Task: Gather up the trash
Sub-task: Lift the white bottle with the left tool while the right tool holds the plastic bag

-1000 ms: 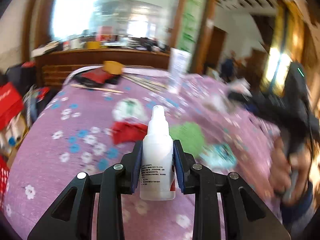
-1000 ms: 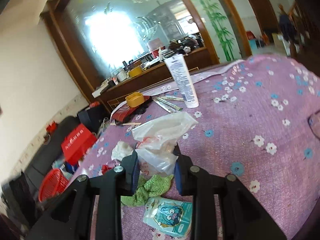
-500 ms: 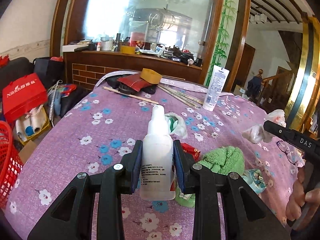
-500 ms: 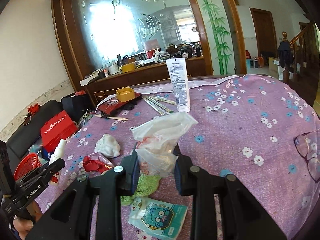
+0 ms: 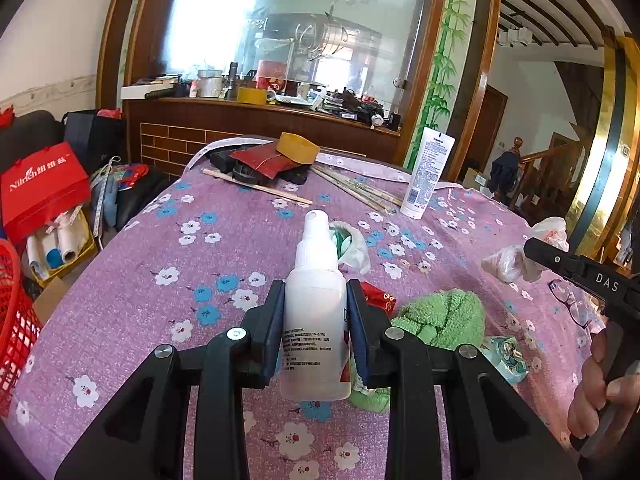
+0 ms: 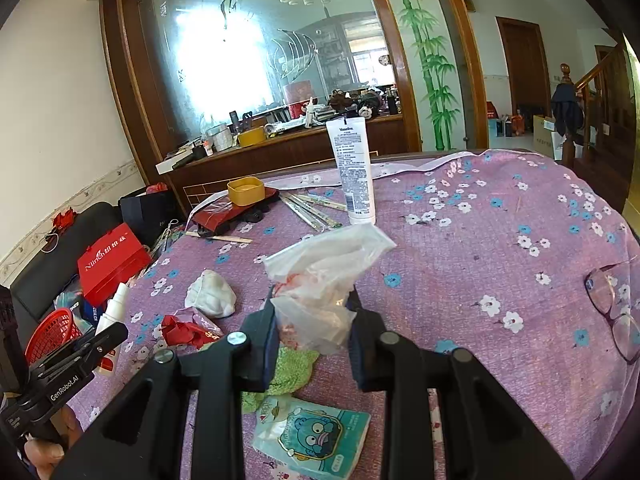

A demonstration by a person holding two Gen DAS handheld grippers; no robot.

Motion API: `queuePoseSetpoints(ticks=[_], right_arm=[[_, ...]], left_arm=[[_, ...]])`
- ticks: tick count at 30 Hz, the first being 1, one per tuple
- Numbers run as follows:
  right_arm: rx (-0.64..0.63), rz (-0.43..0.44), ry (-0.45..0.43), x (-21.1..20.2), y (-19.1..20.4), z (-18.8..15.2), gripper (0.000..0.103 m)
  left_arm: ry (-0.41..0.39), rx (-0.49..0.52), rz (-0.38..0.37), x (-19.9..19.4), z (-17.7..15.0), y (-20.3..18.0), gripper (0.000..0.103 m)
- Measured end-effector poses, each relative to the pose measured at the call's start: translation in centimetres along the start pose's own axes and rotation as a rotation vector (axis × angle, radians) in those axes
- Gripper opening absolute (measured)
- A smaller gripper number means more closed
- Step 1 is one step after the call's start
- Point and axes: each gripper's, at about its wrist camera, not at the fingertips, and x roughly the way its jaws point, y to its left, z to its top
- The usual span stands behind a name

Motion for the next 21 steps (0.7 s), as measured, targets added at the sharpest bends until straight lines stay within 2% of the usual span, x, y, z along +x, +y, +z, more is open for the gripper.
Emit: queuePoseSetpoints(ticks=[21], right_arm=[[0.002, 0.009, -0.003, -0.17, 0.18, -0.05, 0.029]], left_arm=[[0.001, -0.012, -0.001, 0.11, -0.04, 0.08, 0.103]])
